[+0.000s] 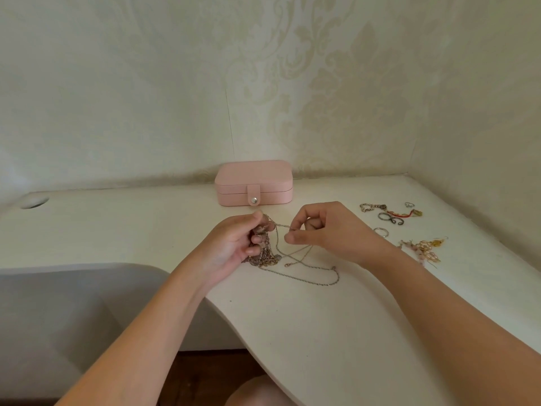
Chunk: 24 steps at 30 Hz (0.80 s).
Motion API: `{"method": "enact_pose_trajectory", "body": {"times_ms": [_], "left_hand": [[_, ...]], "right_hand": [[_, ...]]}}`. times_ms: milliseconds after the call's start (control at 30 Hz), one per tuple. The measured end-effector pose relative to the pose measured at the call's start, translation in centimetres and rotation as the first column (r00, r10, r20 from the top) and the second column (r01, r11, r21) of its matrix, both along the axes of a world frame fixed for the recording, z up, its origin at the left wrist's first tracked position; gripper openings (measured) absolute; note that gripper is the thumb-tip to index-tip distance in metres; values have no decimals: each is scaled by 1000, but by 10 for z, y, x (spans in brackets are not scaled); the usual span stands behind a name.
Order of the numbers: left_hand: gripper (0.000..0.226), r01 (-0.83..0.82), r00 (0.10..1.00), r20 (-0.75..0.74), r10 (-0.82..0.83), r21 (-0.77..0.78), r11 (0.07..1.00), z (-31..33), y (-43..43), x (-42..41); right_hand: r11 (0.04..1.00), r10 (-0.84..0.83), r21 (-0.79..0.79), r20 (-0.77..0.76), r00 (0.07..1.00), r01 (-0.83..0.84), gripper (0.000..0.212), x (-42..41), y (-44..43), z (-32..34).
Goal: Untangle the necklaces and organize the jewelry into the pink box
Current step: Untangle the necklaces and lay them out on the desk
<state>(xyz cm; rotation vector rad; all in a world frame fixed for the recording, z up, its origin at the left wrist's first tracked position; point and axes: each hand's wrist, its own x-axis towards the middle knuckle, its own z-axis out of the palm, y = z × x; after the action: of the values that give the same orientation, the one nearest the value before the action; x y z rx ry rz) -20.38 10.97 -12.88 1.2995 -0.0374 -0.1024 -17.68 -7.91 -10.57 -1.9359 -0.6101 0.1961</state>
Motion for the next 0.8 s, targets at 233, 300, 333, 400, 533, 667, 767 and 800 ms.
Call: {"method": "enact_pose_trajectory", "body": {"times_ms": [233, 300, 333, 400, 533, 667, 767, 800], "left_hand": [[24, 32, 999, -38, -37, -117, 993, -1, 6, 1], [41, 37, 999, -8, -39, -153, 988, -3, 8, 3], [50, 41, 999, 3, -41, -155, 987, -4, 9, 4], [65, 46, 999, 17, -44, -149, 988, -5, 9, 5], [57, 90, 996, 34, -87, -125, 988, -5, 8, 4], [25, 68, 998, 22, -67, -37, 997, -3, 4, 1], [18, 65, 998, 30, -64, -33, 997, -1, 2, 0], [17, 58, 998, 30, -57, -34, 998, -2, 2, 0]], "right_hand": [[991, 60, 120, -54, 997, -53, 10, -1, -2, 4], [992, 65, 111, -39, 997, -61, 11, -2, -1, 3], [991, 67, 121, -28, 997, -64, 12, -2, 0, 2], [986, 65, 154, -17, 998, -62, 11, -2, -2, 3], [982, 71, 180, -61, 996, -59, 11, 2, -5, 2], [896, 163, 443, -252, 954, -36, 20, 1, 7, 1], [866, 141, 497, -340, 930, 50, 21, -4, 14, 4], [890, 90, 450, -316, 945, 66, 19, -3, 14, 4]]}}
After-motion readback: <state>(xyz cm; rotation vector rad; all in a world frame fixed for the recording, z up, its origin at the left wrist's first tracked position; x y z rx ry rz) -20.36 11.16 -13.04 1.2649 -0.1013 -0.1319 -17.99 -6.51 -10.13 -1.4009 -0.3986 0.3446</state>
